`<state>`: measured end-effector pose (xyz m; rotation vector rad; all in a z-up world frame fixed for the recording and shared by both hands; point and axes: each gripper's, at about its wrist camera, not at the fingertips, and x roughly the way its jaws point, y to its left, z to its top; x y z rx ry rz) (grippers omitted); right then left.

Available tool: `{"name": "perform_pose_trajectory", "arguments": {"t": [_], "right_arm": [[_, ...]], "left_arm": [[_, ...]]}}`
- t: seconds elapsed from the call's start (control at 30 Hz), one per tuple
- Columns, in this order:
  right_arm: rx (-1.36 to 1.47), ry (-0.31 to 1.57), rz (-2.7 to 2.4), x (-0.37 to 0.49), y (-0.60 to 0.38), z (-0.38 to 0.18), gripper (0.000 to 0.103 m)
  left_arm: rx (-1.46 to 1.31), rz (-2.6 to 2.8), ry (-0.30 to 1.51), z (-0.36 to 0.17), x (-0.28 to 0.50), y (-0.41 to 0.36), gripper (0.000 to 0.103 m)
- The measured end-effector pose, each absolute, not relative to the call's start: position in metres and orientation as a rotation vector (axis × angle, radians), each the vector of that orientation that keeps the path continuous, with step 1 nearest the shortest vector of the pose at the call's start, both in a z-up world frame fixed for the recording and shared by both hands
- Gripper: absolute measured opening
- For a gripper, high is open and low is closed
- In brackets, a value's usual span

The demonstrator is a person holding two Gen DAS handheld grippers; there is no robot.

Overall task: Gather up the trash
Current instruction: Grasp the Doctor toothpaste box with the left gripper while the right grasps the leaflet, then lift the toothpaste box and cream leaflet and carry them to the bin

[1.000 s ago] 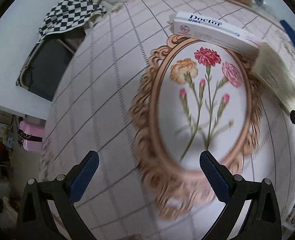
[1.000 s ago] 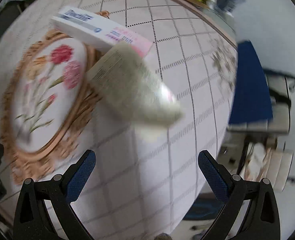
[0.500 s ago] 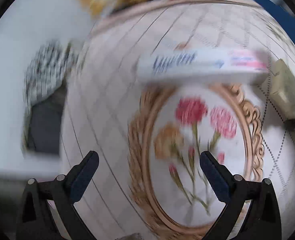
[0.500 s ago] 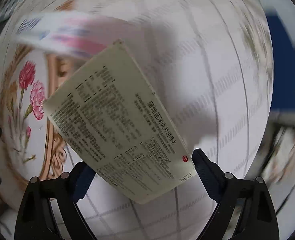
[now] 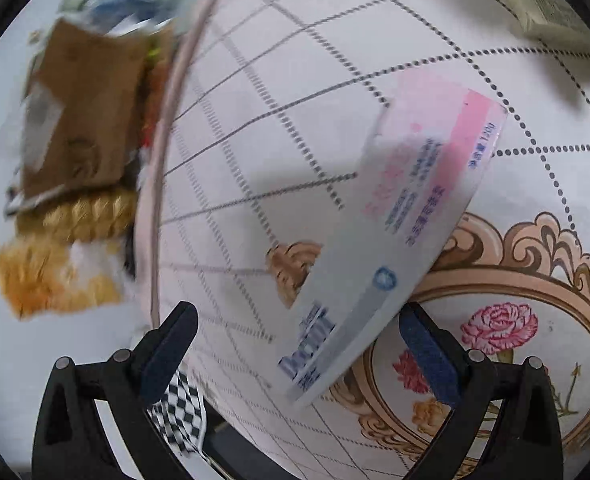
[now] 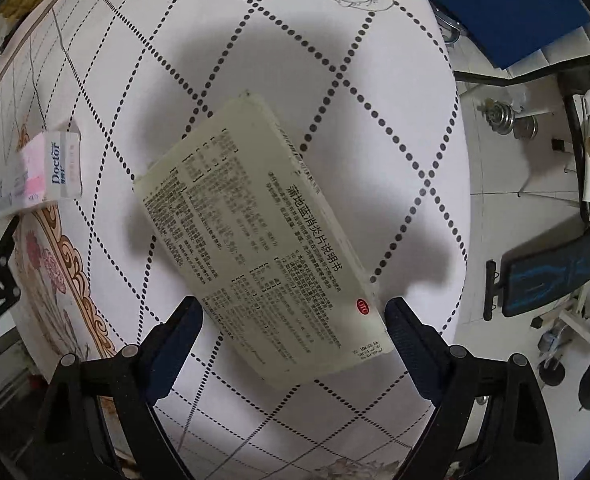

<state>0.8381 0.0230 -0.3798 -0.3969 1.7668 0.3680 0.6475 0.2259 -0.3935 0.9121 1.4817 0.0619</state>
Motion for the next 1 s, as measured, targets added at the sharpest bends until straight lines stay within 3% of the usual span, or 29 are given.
{"name": "perform_pose_trajectory", "arguments": {"t": [0.13,0.2,0.27,0.3,0.6,0.83,0.9,1.0], "right_arm": [[-0.452,1.743,0.373,0.832,0.028,-0.381,0.094],[-0.481,1.721,0.374,0.833,0.031,-0.379,0.094],[-0.511,1.693,0.369,0.831,0.034,-0.377,0.094],[-0.518,1.683,0.370,0.832,0.034,-0.377,0.094],[-0.428,1.717,0.365,0.823,0.028,-0.373,0.089],[-0.258,1.844,0.373,0.816,-0.003,-0.385,0.089],[-0.257,1.837,0.407,0.810,-0.004,-0.382,0.090],[-0.337,1.736,0.428,0.800,0.002,-0.371,0.101]], "left_arm": [[0.963,-0.025,1.502,-0.410,0.654,0.221,0.101],[0.951,-0.062,1.498,-0.407,0.656,0.234,0.095],[0.849,-0.115,1.543,-0.400,0.654,0.234,0.065],[0.809,-0.127,1.558,-0.398,0.653,0.236,0.058],[0.374,0.034,1.637,-0.377,0.620,0.235,0.058],[-0.401,0.217,1.770,-0.373,0.557,0.258,0.058],[-0.494,0.212,1.724,-0.368,0.546,0.257,0.058],[-0.451,0.219,1.642,-0.361,0.533,0.239,0.058]]}}
